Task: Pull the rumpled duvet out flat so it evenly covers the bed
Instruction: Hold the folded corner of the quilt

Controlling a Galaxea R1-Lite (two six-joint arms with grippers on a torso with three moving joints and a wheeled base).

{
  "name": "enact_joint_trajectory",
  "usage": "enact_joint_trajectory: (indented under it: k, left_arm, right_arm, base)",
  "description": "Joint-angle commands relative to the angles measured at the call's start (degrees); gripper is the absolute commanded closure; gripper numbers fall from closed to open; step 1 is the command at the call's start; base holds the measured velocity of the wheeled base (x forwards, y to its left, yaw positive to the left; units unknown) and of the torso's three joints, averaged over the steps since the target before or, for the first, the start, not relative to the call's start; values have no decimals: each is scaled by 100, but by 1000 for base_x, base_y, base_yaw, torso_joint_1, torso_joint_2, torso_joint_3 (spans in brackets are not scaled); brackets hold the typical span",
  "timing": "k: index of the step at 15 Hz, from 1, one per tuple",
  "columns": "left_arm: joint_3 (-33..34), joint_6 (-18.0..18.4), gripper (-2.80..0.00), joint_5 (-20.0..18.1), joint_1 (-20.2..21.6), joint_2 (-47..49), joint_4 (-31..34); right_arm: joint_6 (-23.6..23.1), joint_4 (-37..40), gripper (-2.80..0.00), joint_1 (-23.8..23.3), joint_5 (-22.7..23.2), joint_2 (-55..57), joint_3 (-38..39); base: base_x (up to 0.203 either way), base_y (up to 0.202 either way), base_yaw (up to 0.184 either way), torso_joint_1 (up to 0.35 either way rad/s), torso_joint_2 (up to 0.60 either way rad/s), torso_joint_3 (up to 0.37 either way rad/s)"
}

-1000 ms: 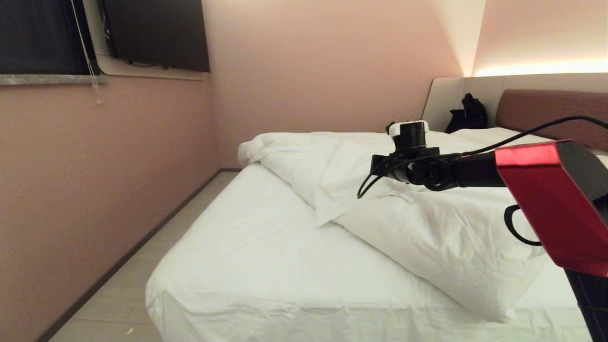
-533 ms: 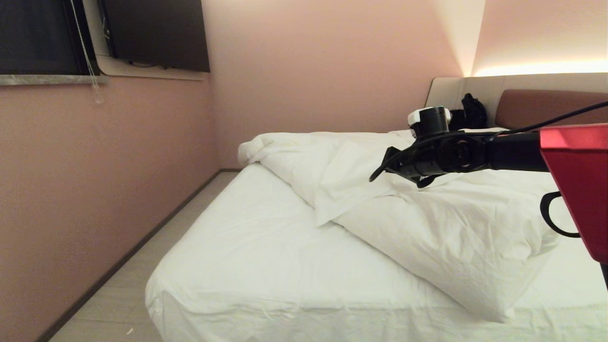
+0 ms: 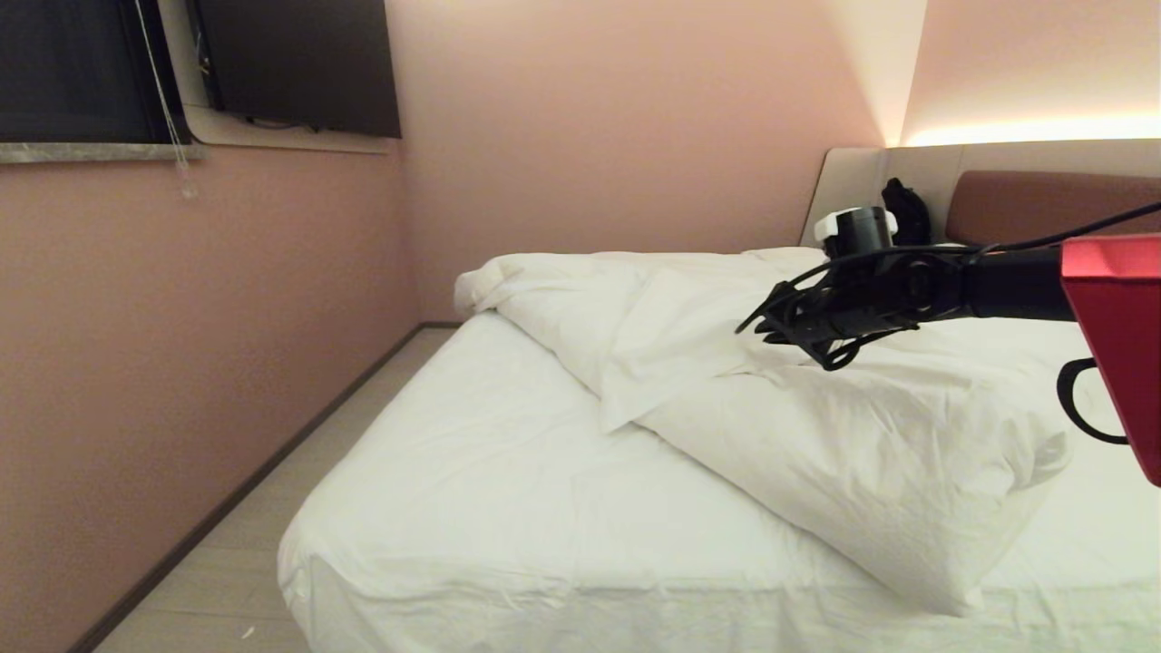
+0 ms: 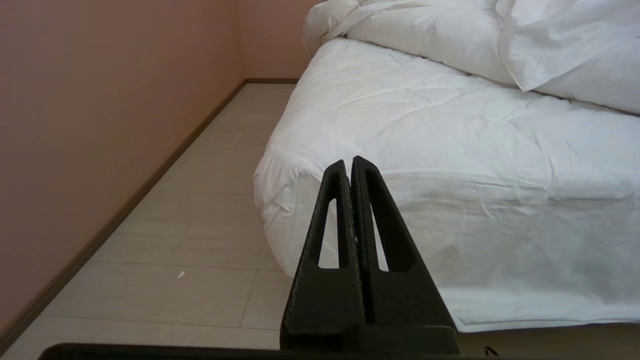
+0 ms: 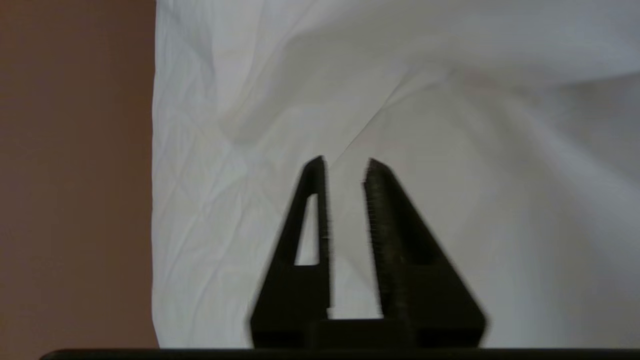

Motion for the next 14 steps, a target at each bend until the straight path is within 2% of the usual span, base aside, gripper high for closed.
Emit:
enact_joint_trajectory:
  k: [1, 9, 14]
  left_arm:
    - [0, 0, 0, -1, 2, 1, 0]
    - [0, 0, 0, -1, 2, 1, 0]
    - [0, 0, 0, -1, 2, 1, 0]
  right_arm:
    - [71, -120, -280, -227, 248, 40, -44]
    - [71, -262, -280, -397, 260, 155, -124]
    - [108, 434, -280, -817, 436, -605, 236]
  base:
    - [0, 0, 0, 0, 0, 0]
    - [0, 0, 0, 0, 0, 0]
    - [0, 0, 0, 0, 0, 0]
